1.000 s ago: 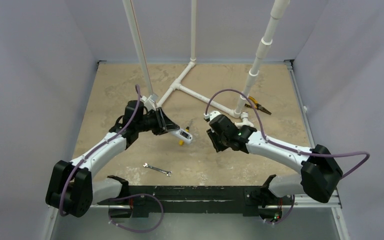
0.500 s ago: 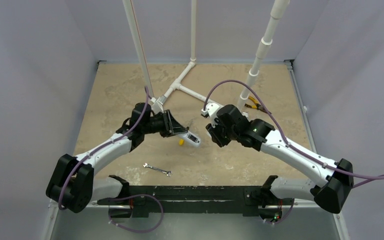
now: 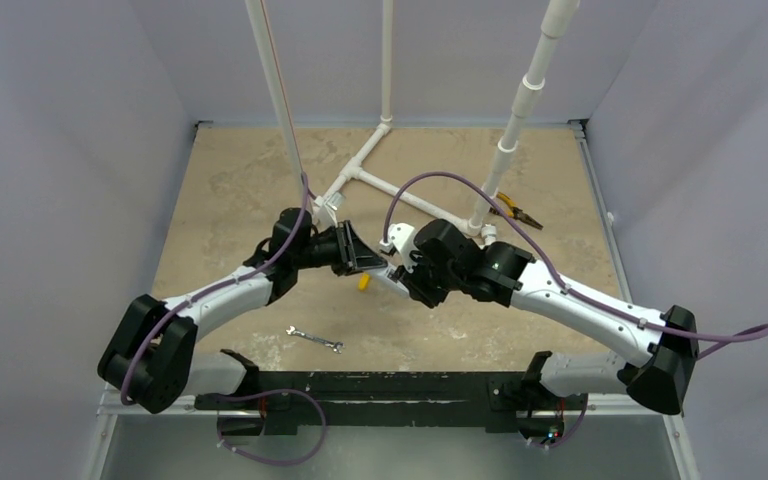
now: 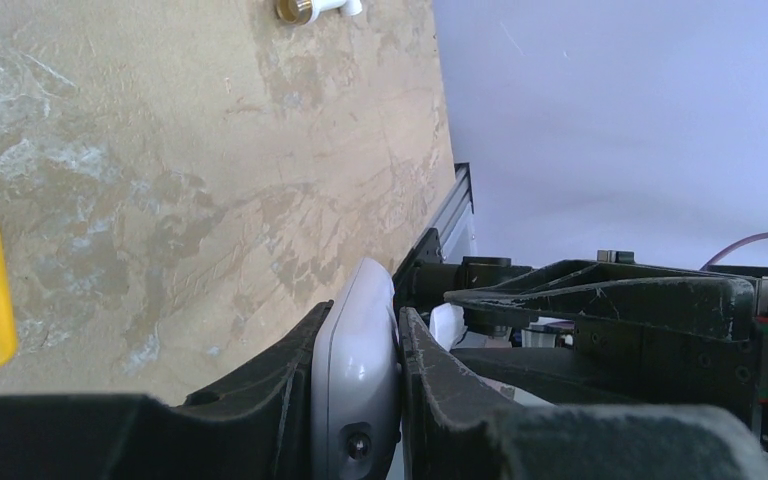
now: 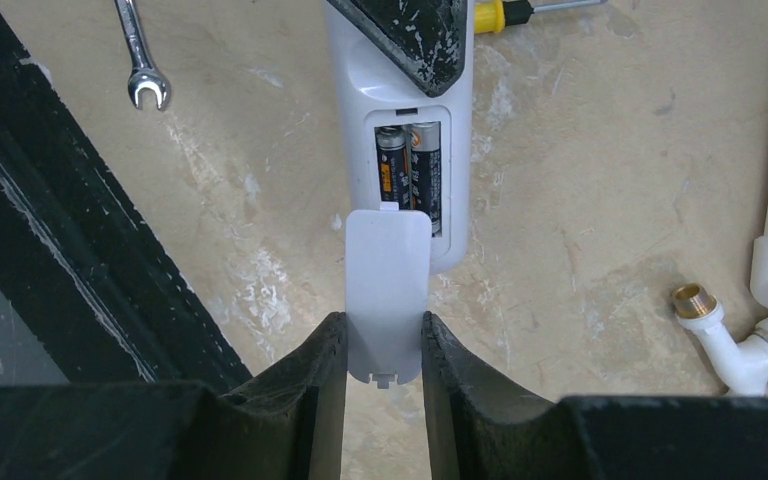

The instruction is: Load the batteries into the remote control

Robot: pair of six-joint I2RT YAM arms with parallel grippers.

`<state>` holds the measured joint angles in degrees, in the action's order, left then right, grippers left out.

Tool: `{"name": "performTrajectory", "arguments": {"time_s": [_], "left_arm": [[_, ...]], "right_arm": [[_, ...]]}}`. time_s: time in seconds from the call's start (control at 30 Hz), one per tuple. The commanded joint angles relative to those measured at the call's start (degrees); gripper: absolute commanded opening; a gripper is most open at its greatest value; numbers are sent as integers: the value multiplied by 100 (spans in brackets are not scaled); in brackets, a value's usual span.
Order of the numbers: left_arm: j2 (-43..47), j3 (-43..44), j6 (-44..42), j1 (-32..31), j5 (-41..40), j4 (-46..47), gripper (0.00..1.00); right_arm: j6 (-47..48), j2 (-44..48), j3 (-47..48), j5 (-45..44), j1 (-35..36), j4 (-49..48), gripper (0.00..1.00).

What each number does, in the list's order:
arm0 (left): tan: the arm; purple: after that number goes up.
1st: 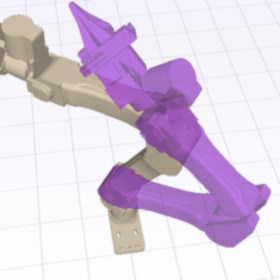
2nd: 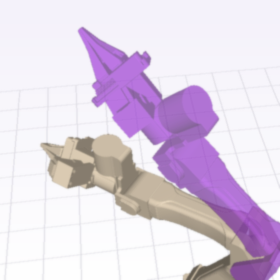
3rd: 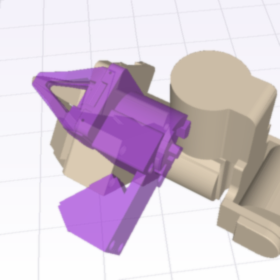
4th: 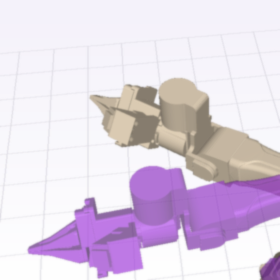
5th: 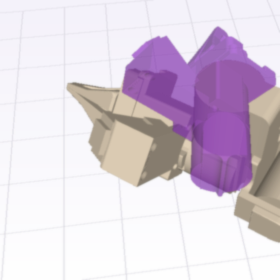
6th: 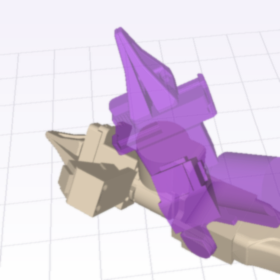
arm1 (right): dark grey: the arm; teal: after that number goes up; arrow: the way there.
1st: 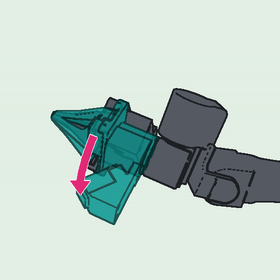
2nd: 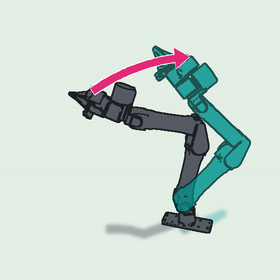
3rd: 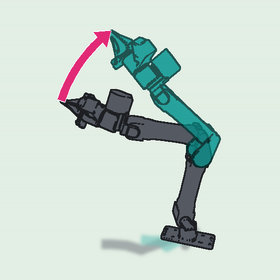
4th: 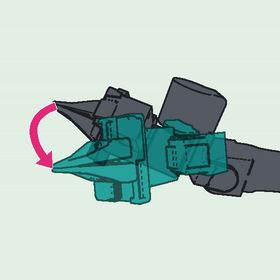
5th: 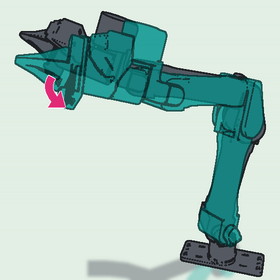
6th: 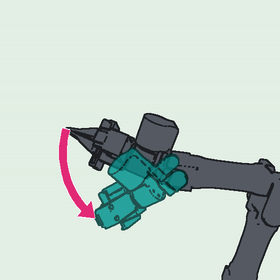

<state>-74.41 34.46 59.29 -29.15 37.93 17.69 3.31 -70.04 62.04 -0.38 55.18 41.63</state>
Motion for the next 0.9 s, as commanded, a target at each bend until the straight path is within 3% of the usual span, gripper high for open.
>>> {"name": "performTrajectory", "arguments": {"time_s": [0.0,0.87], "left_arm": [[-33,-75,151,-84,129,549,0],[-200,0,166,-388,181,710,0]], "right_arm": [[86,0,300,73,91,-147,26],[66,-132,313,-243,125,-283,26]]}}
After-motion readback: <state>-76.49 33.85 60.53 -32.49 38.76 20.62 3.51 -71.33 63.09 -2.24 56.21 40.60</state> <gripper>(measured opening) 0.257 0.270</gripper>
